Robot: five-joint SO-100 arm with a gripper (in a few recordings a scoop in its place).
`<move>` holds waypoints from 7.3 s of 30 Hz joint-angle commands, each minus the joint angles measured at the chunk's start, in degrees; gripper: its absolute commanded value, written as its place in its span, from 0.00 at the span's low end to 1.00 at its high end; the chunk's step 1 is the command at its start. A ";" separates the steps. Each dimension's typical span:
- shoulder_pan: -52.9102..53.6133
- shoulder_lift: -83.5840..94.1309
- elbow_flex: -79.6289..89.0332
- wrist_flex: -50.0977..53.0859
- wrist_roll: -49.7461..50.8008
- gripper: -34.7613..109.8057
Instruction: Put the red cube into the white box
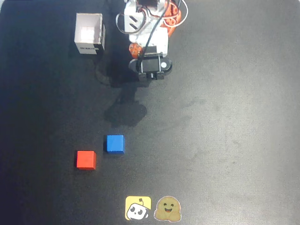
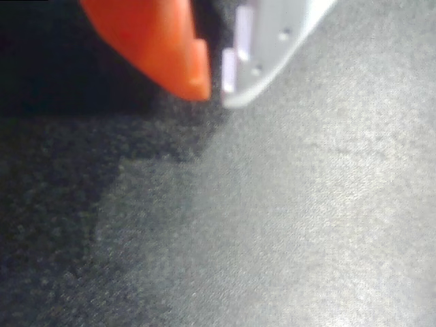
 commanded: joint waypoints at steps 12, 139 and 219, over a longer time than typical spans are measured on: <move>0.44 0.18 -0.18 -0.97 -0.35 0.24; 14.68 -110.92 -89.74 -25.31 -16.79 0.39; 20.13 -114.26 -105.03 -5.98 -23.29 0.24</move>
